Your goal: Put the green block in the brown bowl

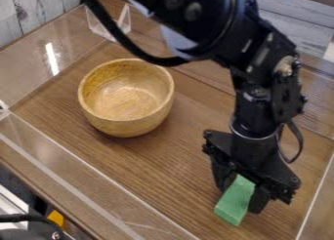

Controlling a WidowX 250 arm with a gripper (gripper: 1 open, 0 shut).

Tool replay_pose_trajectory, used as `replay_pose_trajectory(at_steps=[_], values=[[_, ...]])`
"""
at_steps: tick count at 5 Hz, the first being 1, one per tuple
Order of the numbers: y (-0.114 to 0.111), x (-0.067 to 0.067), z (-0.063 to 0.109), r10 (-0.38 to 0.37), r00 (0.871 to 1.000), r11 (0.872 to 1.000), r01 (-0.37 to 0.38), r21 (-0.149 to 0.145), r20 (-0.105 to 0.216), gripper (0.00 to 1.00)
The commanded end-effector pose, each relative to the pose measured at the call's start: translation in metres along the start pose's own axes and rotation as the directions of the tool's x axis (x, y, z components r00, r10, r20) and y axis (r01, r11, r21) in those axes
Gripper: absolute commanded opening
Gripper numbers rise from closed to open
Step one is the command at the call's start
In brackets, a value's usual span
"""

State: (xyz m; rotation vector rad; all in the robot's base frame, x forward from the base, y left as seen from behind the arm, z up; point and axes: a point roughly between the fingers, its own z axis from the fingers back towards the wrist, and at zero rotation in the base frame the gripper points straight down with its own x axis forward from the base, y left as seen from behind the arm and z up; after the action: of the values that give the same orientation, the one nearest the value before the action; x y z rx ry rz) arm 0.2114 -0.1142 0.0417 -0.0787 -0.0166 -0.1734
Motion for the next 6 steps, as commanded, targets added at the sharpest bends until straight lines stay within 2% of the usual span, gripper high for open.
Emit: replay_pose_trajectory(at_steps=[1, 2, 4, 6], values=[[-0.016, 0.006, 0.020, 0.062, 0.997, 0.998, -0.061, -0.010, 0.049, 0.00], [-0.024, 0.003, 0.049, 0.136, 0.988, 0.991, -0.136, -0.006, 0.072, 0.00], [-0.021, 0.009, 0.085, 0.059, 0.992, 0.998, -0.059, -0.003, 0.112, 0.00], [-0.003, 0.011, 0.121, 0.003, 0.983, 1.000, -0.002, -0.009, 0.183, 0.00]])
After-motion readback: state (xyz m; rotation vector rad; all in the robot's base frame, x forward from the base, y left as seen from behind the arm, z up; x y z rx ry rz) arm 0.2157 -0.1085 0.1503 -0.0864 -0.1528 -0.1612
